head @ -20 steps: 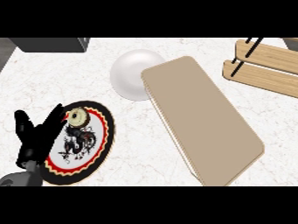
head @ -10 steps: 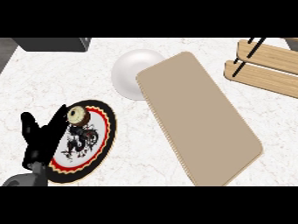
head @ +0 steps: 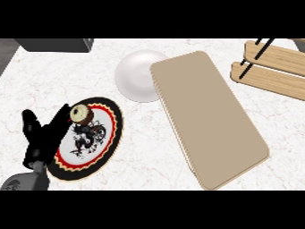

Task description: Pick the eggplant from the tray and place it in the tiered shelf

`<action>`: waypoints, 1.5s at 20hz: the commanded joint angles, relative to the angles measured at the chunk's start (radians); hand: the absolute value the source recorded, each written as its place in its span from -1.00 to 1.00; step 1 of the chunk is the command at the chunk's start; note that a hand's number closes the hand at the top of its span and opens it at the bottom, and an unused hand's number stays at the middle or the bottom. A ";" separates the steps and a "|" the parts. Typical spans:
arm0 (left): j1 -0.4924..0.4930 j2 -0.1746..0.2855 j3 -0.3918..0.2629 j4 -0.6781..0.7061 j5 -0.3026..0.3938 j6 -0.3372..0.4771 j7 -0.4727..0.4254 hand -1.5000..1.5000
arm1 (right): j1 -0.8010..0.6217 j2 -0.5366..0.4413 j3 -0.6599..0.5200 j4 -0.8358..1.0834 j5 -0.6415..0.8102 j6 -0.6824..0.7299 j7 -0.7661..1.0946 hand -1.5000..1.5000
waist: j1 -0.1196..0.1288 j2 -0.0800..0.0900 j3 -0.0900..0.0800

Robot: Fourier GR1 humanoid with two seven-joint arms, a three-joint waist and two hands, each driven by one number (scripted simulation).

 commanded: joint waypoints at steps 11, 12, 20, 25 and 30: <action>-0.036 -0.008 -0.003 -0.029 -0.006 0.014 0.049 0.00 | -0.097 -0.053 -0.006 0.411 0.064 -0.205 -0.312 1.00 | 0.007 0.004 0.000; -0.014 0.013 0.018 0.007 0.009 -0.022 0.010 0.00 | -0.132 -0.043 0.001 0.421 0.065 -0.190 -0.294 1.00 | 0.006 0.003 0.000; -0.010 0.019 0.033 0.004 0.022 -0.034 0.018 0.00 | -0.166 -0.058 0.055 0.454 0.116 -0.165 -0.290 1.00 | -0.002 0.000 -0.001; 0.016 -0.025 -0.009 0.014 -0.031 0.007 -0.026 0.00 | -0.214 -0.072 -0.080 0.504 0.015 -0.243 -0.233 -1.00 | 0.003 0.004 0.000; -0.007 -0.012 0.001 -0.017 -0.018 0.007 0.033 0.00 | -0.253 -0.040 -0.145 0.511 -0.058 -0.278 -0.190 -1.00 | 0.002 0.002 -0.001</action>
